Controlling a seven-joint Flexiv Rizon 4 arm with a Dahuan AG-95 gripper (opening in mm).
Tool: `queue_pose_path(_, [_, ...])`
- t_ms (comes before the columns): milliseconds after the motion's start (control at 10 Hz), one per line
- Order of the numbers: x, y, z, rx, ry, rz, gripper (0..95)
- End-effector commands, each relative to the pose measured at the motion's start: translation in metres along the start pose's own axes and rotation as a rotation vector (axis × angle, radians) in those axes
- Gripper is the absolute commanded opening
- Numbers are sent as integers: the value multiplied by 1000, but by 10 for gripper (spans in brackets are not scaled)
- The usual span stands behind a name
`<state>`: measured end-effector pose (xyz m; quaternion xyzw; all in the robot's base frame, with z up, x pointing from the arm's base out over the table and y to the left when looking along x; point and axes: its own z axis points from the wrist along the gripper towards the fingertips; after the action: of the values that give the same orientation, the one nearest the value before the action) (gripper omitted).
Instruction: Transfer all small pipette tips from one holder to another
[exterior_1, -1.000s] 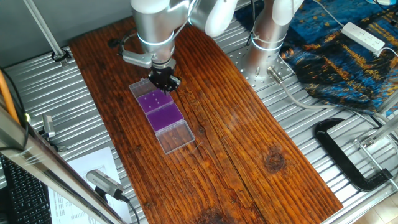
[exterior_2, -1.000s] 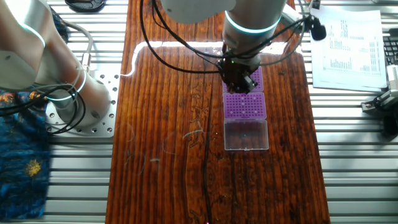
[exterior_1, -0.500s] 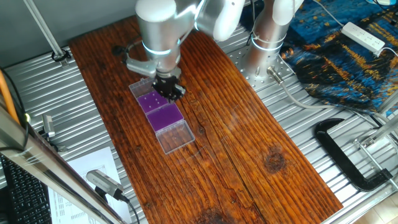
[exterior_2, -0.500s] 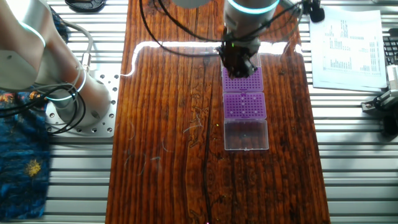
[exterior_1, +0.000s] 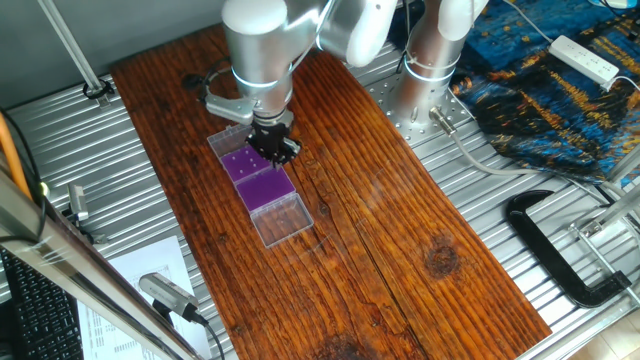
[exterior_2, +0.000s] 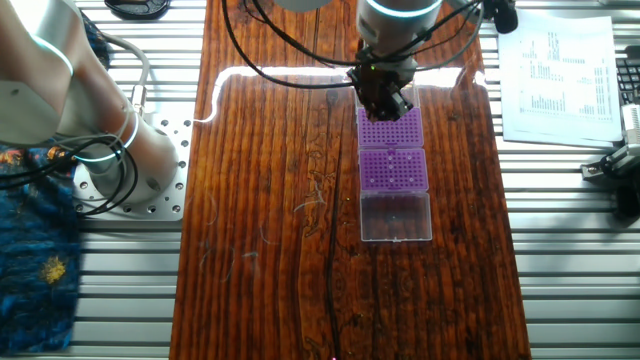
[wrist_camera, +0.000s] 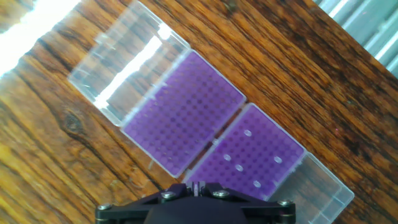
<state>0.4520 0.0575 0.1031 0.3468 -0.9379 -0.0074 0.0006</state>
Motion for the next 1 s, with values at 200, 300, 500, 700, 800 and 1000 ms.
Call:
queue_pose_path(200, [0, -1, 2, 32, 17, 49, 0])
queue_pose_path(300, [0, -1, 2, 33, 15, 24, 0])
queue_pose_path(500, [0, -1, 2, 30, 4, -67, 0])
queue_pose_path(700, [-3, 2, 3, 29, 4, -82, 0])
queue_pose_path(800, [-7, 5, 5, 29, 3, -83, 0])
queue_pose_path(1000, [-11, 10, 7, 23, 1, -95, 0])
